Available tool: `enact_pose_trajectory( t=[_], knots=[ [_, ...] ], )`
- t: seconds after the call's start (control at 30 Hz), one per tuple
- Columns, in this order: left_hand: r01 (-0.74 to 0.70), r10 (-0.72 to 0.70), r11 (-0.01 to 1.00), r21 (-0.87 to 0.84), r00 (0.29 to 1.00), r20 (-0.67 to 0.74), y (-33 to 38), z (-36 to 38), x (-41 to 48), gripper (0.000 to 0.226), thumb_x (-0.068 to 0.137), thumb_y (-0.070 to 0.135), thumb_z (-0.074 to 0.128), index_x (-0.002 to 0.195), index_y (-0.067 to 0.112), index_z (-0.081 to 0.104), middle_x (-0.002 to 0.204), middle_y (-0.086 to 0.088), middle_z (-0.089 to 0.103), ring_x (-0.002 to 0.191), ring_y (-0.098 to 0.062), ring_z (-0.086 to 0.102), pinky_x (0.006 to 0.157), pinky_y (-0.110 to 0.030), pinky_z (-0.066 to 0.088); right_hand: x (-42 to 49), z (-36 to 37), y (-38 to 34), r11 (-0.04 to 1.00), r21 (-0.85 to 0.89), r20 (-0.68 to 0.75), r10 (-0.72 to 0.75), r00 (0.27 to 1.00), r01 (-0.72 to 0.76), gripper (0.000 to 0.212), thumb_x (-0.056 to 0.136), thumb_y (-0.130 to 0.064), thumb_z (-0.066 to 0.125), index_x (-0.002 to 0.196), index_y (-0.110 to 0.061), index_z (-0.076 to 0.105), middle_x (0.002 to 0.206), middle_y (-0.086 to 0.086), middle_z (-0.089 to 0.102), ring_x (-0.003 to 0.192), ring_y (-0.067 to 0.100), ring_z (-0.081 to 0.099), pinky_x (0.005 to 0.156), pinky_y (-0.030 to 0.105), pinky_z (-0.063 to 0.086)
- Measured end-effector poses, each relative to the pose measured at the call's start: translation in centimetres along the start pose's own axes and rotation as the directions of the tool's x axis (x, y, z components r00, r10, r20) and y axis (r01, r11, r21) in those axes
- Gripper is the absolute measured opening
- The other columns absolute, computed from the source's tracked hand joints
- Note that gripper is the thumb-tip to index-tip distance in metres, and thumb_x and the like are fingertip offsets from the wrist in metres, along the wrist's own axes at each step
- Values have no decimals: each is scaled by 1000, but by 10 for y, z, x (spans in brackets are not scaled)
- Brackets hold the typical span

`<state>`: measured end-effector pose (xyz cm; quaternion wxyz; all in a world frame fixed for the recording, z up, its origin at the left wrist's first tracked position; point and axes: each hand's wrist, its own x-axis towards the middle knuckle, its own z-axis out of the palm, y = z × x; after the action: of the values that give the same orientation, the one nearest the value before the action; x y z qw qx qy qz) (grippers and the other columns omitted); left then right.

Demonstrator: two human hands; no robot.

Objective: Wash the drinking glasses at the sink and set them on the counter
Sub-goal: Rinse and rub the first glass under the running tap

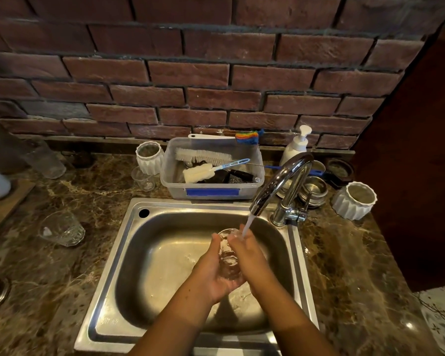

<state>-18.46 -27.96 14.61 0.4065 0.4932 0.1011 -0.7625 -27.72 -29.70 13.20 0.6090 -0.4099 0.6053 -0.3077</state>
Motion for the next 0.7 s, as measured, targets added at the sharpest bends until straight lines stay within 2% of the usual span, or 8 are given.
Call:
enact_pose_trajectory(
  t=[0.07,0.13,0.2,0.27,0.4,0.7],
  knots=[
    [13,-12,1000,13,999,-32,-5,-5,0,61,96,53,57,124,-1,62,116,-27,71,110,-42,67,81,-51,59,-3,-2,10,992,93,3,83,997,-83,35,101,-35,55,135,-25,51,129,7,64,112,23,66,96,44,56],
    [40,-40,999,1,999,-32,-11,-10,-1,60,96,52,58,123,-1,63,108,-27,74,106,-41,68,77,-49,59,-5,-4,20,976,179,-8,127,992,-123,25,100,-31,57,123,-21,59,117,13,70,101,28,72,90,45,60],
    [64,-65,998,-8,998,-27,-15,-17,0,61,95,52,59,122,-2,64,101,-26,76,99,-39,70,68,-44,60,-8,-6,28,965,230,-29,139,990,-129,24,100,-31,59,116,-14,66,107,15,75,97,30,74,89,46,61],
    [92,-93,996,-6,995,-25,-19,-24,0,62,93,53,62,119,-3,65,96,-27,76,89,-38,72,62,-42,62,-11,-8,33,958,248,-50,160,986,-143,29,100,-33,59,110,-9,70,100,17,77,97,34,75,94,52,58],
    [118,-118,993,28,993,-12,-24,-32,-4,66,92,56,61,113,-6,66,89,-26,76,66,-37,75,59,-44,64,-16,-11,40,944,274,-74,211,975,-184,31,101,-31,58,103,-4,73,99,22,77,103,40,71,100,58,53],
    [85,-85,995,58,996,3,-27,-37,-7,65,93,58,59,107,-5,68,88,-24,76,65,-35,75,59,-42,63,-23,-12,45,933,307,-49,212,976,-187,31,100,-33,59,107,-6,73,98,18,78,103,37,72,99,55,54]
  ],
)
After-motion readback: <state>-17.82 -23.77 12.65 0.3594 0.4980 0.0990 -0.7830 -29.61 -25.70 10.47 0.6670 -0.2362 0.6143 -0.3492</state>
